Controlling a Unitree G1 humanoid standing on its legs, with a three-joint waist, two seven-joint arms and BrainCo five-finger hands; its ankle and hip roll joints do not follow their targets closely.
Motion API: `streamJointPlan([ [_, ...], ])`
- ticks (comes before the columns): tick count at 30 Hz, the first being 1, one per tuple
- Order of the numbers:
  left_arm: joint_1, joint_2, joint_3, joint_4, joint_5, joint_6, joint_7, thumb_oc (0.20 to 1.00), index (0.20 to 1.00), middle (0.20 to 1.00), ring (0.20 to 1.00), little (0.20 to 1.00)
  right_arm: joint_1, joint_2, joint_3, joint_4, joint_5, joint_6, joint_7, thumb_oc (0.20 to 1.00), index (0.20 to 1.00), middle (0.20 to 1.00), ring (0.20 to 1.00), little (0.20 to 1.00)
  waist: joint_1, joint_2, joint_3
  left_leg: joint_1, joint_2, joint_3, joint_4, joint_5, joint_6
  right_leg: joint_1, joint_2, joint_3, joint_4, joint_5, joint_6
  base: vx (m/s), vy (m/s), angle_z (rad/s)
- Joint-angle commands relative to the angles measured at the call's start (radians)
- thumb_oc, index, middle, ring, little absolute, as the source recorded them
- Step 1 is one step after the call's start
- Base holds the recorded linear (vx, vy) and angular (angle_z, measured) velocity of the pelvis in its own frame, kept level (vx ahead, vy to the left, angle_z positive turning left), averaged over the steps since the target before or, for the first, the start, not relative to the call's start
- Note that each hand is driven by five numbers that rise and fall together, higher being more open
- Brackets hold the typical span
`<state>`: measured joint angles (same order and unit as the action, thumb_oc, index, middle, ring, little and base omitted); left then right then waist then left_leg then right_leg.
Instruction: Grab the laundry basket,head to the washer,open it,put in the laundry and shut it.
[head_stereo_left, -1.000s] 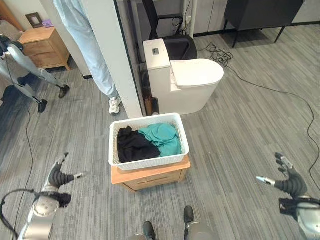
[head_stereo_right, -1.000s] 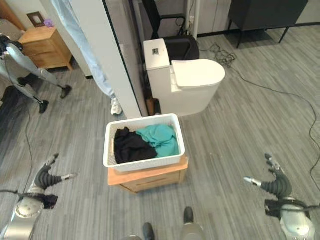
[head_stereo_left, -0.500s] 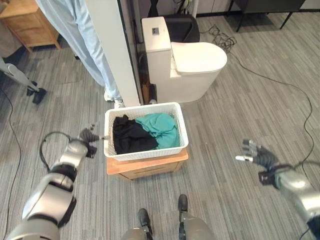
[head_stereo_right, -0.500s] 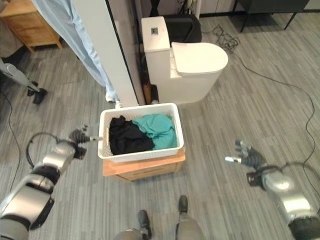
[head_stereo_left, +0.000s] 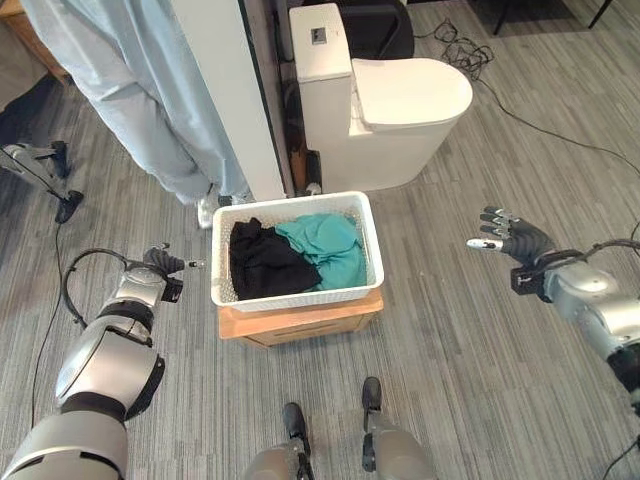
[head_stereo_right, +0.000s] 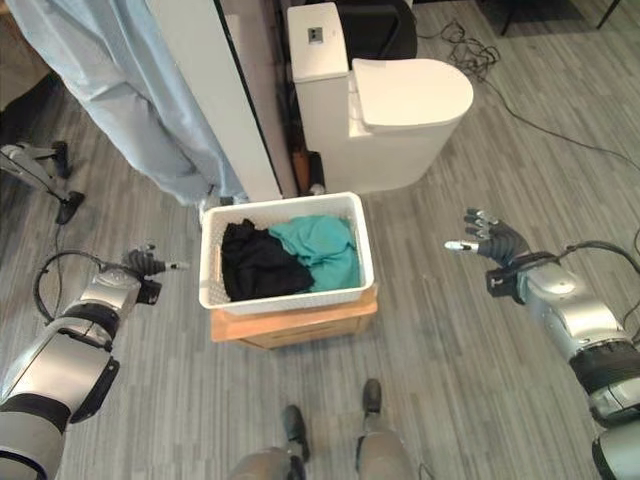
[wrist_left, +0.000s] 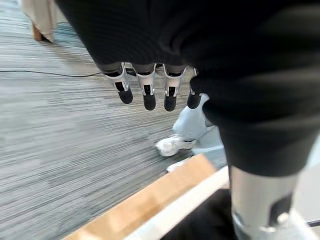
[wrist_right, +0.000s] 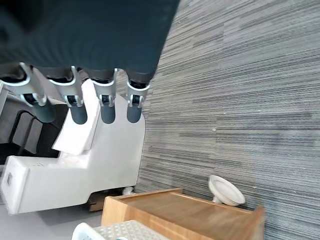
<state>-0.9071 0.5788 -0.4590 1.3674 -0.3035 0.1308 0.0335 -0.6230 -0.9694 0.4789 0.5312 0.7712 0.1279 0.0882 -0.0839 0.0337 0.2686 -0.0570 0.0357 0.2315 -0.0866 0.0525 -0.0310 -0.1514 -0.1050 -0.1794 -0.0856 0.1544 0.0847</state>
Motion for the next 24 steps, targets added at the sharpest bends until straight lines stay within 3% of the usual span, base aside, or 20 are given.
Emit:
streamJointPlan([
  [1, -0.065, -0.005, -0.027, 0.08, 0.015, -0.008, 0.014, 1.0, 1.0, 1.0, 1.0, 1.0, -0.142, 0.088, 0.061, 0.124, -0.005, 0.002, -0.008, 1.0, 1.0, 1.0, 1.0, 1.0, 0.025, -0.069, -0.003, -0.034, 0.033, -0.042, -0.001, 0.023, -0.058, 0.051, -0.174, 0.018, -0.002, 0.022, 0.17, -0.04, -0.011, -0.04],
  [5, -0.092, -0.018, -0.055, 0.105, -0.012, 0.0, 0.017, 1.0, 1.0, 1.0, 1.0, 1.0, -0.341, 0.213, 0.136, 0.374, -0.071, 0.035, -0.027, 1.0, 1.0, 1.0, 1.0, 1.0, 0.029, -0.064, 0.006, -0.058, 0.037, -0.042, -0.001, 0.033, -0.059, 0.022, -0.171, 0.027, -0.002, 0.029, 0.164, -0.02, -0.005, -0.02],
  [10, -0.205, -0.054, -0.115, 0.163, -0.036, 0.021, 0.045, 1.0, 1.0, 1.0, 1.0, 1.0, -0.582, 0.44, 0.174, 0.769, -0.204, 0.081, -0.041, 1.0, 1.0, 1.0, 1.0, 1.0, 0.032, -0.058, 0.024, -0.095, 0.041, -0.044, -0.001, 0.048, -0.059, -0.019, -0.161, 0.039, -0.002, 0.038, 0.154, -0.02, -0.004, -0.05],
  [11, -0.208, -0.052, -0.115, 0.165, -0.037, 0.021, 0.045, 1.0, 1.0, 1.0, 1.0, 1.0, -0.588, 0.442, 0.174, 0.776, -0.205, 0.079, -0.039, 1.0, 1.0, 1.0, 1.0, 1.0, 0.032, -0.059, 0.025, -0.096, 0.041, -0.044, -0.001, 0.048, -0.059, -0.02, -0.161, 0.039, -0.002, 0.038, 0.154, 0.0, 0.0, 0.0],
  [12, -0.271, -0.066, -0.143, 0.181, -0.037, 0.034, 0.06, 1.0, 1.0, 1.0, 1.0, 1.0, -0.664, 0.516, 0.161, 0.905, -0.24, 0.093, -0.054, 1.0, 1.0, 1.0, 1.0, 1.0, 0.035, -0.056, 0.033, -0.111, 0.041, -0.053, -0.001, 0.053, -0.057, -0.031, -0.157, 0.038, -0.002, 0.037, 0.148, 0.0, 0.0, 0.0],
  [24, -0.368, -0.107, -0.192, 0.161, -0.046, 0.035, 0.084, 1.0, 1.0, 1.0, 1.0, 1.0, -0.722, 0.594, 0.177, 0.959, -0.238, 0.09, -0.062, 1.0, 1.0, 1.0, 1.0, 1.0, 0.052, -0.044, 0.063, -0.145, 0.037, -0.079, -0.001, 0.063, -0.057, -0.05, -0.155, 0.02, -0.002, 0.037, 0.142, 0.0, -0.003, 0.03],
])
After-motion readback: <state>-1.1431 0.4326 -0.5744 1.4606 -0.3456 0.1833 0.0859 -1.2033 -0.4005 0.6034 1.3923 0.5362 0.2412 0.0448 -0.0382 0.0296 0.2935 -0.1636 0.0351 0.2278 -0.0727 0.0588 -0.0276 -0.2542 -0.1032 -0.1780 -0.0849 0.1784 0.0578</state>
